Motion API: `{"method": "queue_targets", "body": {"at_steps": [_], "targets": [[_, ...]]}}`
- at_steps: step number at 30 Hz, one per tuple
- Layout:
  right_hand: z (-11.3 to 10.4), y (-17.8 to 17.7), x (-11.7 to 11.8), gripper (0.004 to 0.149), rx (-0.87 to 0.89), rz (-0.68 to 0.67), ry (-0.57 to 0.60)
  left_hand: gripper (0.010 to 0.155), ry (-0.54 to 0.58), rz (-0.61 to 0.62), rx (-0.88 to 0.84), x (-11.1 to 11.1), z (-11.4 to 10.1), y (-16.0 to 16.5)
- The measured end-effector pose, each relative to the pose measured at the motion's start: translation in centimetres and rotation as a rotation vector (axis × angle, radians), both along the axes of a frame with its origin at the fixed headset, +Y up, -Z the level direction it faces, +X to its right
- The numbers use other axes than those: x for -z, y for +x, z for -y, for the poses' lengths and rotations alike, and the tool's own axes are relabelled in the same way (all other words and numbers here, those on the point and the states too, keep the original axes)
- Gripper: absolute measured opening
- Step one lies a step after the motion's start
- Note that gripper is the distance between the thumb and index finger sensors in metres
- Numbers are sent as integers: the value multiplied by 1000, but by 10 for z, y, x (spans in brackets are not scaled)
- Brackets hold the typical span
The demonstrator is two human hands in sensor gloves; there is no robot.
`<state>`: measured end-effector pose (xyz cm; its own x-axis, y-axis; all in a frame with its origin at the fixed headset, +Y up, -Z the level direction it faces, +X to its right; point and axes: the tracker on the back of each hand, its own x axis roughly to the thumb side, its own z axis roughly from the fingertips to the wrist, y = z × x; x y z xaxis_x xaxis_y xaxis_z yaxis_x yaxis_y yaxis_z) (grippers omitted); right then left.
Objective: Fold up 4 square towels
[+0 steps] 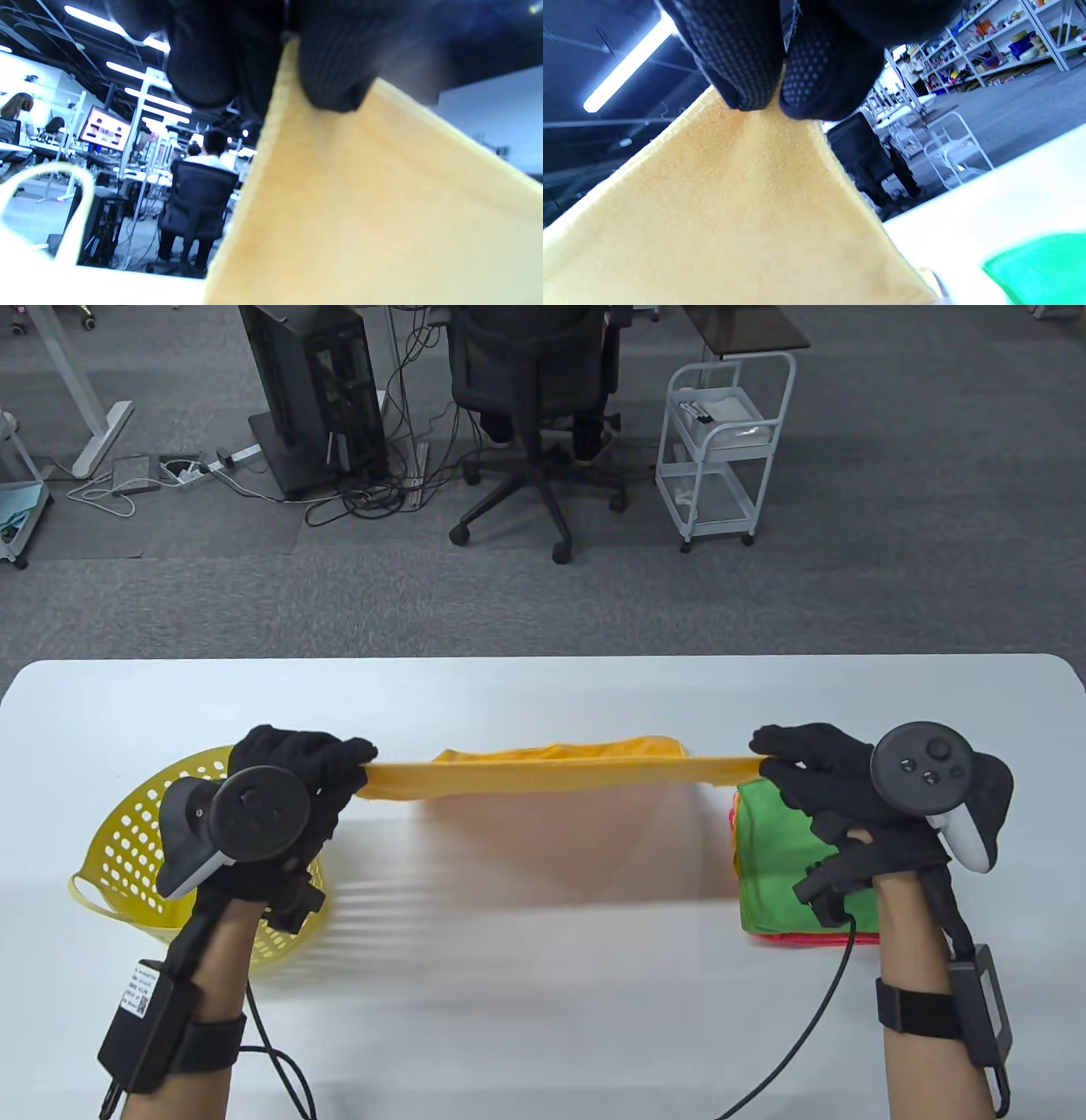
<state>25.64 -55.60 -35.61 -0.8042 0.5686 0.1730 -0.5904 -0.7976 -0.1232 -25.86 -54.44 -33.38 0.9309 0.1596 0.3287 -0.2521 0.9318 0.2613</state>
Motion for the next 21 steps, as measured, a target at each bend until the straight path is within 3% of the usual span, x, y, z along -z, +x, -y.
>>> {"method": "queue_targets", "body": {"at_steps": [6,11,16,21], "targets": [[52,-12,-4,37,-132,-2,-145,37,-133,1,221,-13,55,23],[92,-22,0,37,-295,-61,-267,37,-196,-1,471,-11,91,42],[108,-28,6,38,-335,-58,-313,38,-237,-11,632,-2,107,56],[106,-30,21,38,-330,-35,-343,38,-248,-66,719,17,108,64]]}}
